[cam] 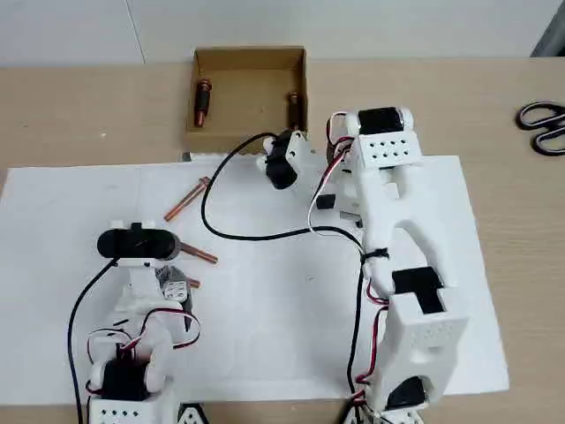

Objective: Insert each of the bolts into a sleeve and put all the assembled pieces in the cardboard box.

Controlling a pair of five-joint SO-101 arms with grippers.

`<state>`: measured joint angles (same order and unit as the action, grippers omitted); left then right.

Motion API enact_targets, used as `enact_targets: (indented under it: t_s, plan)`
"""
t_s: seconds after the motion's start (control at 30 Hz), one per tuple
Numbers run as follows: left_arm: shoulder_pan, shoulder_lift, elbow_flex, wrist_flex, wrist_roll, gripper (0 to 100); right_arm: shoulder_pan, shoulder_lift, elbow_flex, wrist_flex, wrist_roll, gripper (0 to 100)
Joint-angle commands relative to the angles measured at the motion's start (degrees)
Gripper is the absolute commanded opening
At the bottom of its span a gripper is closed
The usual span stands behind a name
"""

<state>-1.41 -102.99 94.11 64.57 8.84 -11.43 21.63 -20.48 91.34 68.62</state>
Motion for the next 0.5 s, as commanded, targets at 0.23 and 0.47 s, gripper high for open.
enact_targets:
  t_s: [0.23, 0.47]
  plan:
    - [0.2, -0.4, -2.2, 0.4, -0.4, 1, -0.3, 4.4, -0.6, -8.4, 2.8, 16.9]
    - [0.2, -0.4, -2.2, 0.2, -0.4, 1, -1.3, 7.1, -0.6, -10.1, 2.9, 16.9]
